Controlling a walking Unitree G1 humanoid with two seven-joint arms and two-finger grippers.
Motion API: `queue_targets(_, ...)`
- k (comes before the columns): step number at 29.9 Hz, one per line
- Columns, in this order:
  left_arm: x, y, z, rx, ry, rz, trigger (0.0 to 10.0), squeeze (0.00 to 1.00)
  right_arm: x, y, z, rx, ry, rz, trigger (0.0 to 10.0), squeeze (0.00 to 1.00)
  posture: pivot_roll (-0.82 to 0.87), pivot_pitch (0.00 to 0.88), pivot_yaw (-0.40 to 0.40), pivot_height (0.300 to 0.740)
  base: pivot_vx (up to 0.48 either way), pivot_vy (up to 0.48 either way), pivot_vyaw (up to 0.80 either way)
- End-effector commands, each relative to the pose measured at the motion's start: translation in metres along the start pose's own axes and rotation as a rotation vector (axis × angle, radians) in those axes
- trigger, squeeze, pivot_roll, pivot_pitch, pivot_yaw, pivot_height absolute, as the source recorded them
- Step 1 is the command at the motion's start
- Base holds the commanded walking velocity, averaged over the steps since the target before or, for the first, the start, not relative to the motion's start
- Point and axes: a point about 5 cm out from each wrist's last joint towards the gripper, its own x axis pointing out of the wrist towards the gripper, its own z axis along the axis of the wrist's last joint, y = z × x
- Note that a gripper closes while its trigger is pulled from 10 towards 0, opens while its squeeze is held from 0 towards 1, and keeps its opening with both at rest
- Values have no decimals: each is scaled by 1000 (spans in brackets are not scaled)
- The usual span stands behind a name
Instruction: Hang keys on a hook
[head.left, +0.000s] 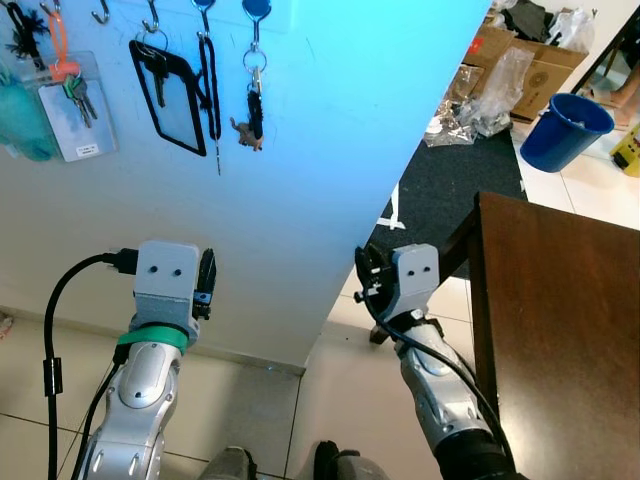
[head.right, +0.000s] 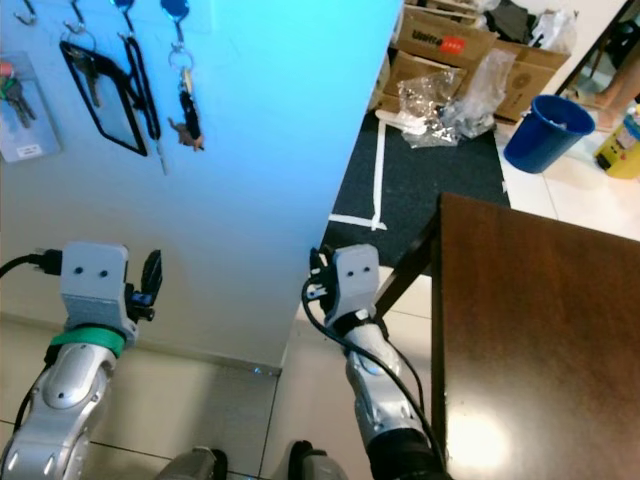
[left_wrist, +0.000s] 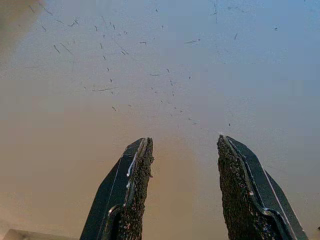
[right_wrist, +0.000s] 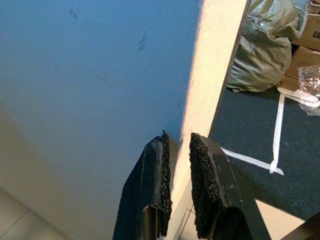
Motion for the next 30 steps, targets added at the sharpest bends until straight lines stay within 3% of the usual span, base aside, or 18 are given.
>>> queue_targets(1, -4, -1, -3, 12, 16, -4, 10000, 0, -4, -1, -8, 5, 33, -6, 10000, 0, 240, 93, -16, 740, 0, 386, 0)
queue_targets(30, -5, -2, -3, 48, 10, -9, 10000, 0, -7, 0, -15, 2, 58, -4, 10000, 0, 245, 98, -10, 740, 0, 0, 0)
